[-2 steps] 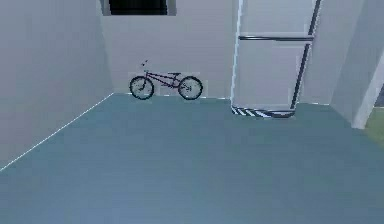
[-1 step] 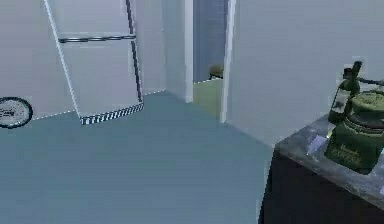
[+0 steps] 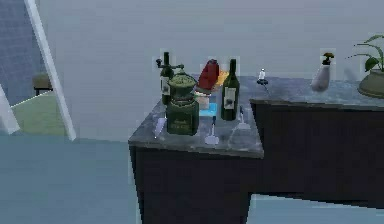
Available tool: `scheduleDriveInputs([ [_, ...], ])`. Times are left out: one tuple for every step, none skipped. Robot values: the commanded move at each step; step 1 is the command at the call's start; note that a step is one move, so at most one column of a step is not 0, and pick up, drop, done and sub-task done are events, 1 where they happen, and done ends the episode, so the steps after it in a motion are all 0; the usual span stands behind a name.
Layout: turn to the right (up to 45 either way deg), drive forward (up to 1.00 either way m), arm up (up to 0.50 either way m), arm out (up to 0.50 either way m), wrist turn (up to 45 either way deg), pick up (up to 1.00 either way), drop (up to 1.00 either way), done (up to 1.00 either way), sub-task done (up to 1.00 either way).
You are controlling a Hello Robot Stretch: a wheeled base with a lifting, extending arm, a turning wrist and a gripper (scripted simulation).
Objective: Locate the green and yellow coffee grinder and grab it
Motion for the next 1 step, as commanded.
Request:
scheduleDriveInputs([
  [6.0,0.00,0.00,0.00,0.0,0.00,0.00,0.00,0.00],
])
